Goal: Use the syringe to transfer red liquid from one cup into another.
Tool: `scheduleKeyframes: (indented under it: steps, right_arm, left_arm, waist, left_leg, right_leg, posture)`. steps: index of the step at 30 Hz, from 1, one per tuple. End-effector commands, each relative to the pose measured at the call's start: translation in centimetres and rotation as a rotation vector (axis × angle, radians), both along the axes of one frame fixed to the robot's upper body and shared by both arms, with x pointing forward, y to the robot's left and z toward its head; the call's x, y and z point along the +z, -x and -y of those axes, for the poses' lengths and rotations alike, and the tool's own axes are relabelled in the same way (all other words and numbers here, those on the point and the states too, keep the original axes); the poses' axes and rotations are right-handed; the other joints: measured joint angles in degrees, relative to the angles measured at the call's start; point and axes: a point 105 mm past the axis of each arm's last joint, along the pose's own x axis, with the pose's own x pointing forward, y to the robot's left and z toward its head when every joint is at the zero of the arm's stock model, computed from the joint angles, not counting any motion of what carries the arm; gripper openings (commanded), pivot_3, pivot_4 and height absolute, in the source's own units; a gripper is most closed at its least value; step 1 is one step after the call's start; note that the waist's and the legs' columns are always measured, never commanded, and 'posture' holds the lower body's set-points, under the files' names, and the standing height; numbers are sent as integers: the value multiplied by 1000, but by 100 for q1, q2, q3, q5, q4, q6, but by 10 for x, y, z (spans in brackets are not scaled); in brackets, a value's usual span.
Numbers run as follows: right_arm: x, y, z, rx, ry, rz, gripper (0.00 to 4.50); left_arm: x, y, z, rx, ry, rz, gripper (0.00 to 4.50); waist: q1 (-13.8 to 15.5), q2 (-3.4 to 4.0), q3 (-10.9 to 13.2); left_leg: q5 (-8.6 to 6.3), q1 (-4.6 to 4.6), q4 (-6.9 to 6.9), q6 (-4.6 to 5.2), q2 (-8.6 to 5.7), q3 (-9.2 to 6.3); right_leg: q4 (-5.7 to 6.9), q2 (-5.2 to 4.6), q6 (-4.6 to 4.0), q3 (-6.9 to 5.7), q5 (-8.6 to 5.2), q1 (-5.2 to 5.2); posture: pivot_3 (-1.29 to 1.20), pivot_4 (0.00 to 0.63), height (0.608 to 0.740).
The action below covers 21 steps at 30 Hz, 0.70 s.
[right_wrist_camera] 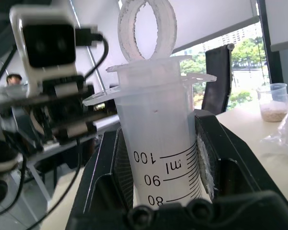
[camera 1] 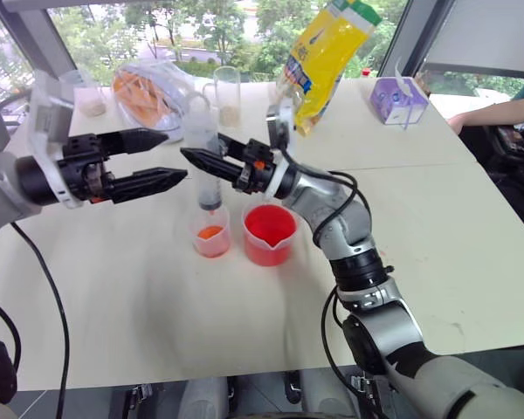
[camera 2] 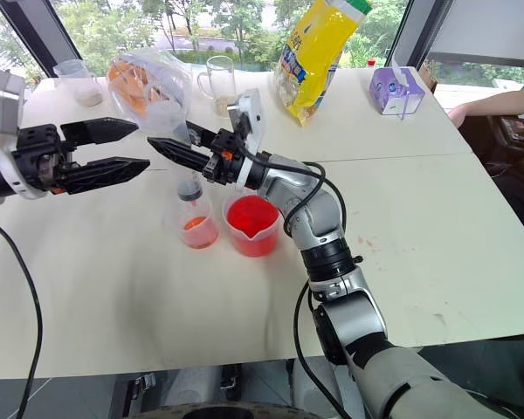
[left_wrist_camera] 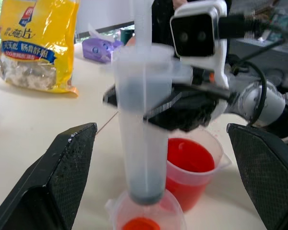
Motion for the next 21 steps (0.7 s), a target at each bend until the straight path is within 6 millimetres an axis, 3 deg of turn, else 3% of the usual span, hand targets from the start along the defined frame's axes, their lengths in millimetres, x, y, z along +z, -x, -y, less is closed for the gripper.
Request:
scheduleKeyframes:
  steps: [1,5,8,10,13,15,21]
  right_arm:
    - [50,7,20,-25,-55,56,1389]
    - [85,-17,64,-158,-43,-76,1389]
    - [95,-36,92,-279,11,-199,1389]
    - [76,-53,131,-456,204,-358,1389]
    - [43,-56,167,-579,356,-537,1389]
    - [12,-55,183,-639,456,-678,1389]
    - [-56,-52,218,-774,597,-946,1389]
  left_arm:
    - [11,3,0,-14,14,54,4460]
    - [-2,2,9,-52,7,32,4460]
    - [-7,3,13,-78,10,26,4460]
    - [-12,3,19,-102,18,27,4460]
    - [-15,3,27,-124,37,27,4460]
    - [-16,4,32,-138,44,26,4460]
    - [-20,6,39,-157,46,16,4460]
  waist:
    - [2,1,0]
    - [21,0,0]
    - [1,-1,0]
    - [-7,2,1]
    - [14,2,1]
    - [-4,-2,-1]
    - [-11,1,1]
  left_leg:
    - [0,0,0,0,0,0]
    - [0,-1,0,0,-1,-1]
    - [-1,-1,-2,2,-2,4]
    - [-3,-1,-6,5,-1,7]
    - [-7,-6,-11,13,-3,8]
    - [-12,-8,-11,21,-3,12]
    - [-14,-9,-10,26,-1,19]
  right_leg:
    - [0,-1,0,0,0,0]
    - [-3,-4,-3,-1,1,0]
    - [-6,-8,-23,-1,-7,0]
    - [-7,-7,-23,-1,-7,-3]
    - [-11,-9,-25,0,-8,-6]
    - [-14,-9,-24,2,-8,-9]
    - [-11,-2,-4,8,4,-15]
  posture:
    - [0,150,740]
    - [0,150,740]
    - [0,150,740]
    - [0,150,740]
    - [0,150,740]
    - [0,150,740]
    - [0,150,740]
